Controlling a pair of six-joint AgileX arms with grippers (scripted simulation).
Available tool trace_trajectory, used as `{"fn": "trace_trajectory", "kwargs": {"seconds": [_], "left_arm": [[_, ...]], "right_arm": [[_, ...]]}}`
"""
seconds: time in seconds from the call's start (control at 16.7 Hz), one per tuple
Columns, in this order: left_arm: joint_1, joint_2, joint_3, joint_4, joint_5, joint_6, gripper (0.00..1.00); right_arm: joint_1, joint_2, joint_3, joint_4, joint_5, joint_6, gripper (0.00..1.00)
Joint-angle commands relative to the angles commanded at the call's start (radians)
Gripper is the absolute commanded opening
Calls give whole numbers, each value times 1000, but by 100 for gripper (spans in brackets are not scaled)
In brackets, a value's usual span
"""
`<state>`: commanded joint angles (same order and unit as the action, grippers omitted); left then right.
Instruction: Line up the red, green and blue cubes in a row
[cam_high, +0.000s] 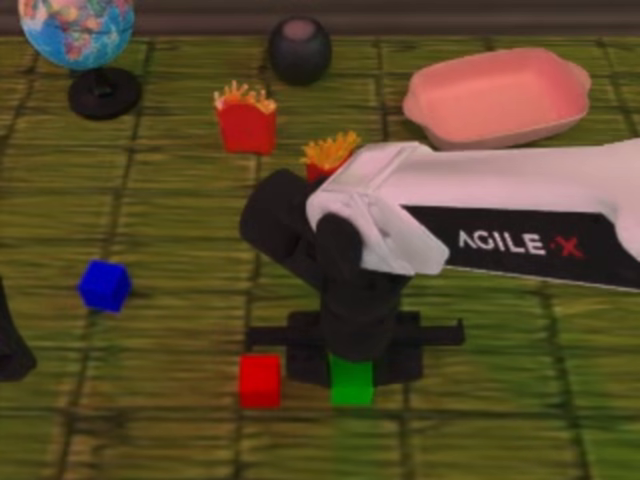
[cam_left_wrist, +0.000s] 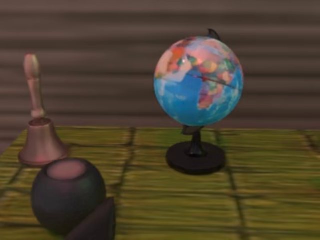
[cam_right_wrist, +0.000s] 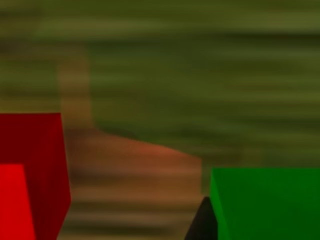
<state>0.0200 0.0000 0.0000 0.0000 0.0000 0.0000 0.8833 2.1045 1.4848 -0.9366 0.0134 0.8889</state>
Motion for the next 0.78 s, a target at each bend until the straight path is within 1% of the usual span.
{"fn": "trace_trajectory", "kwargs": {"seconds": [0.06,0.78], "left_arm": [[0,0,0,0,0,0,100],[0,0,0,0,0,0,100]], "right_arm": [[0,0,0,0,0,0,0],[0,0,0,0,0,0,90]]}}
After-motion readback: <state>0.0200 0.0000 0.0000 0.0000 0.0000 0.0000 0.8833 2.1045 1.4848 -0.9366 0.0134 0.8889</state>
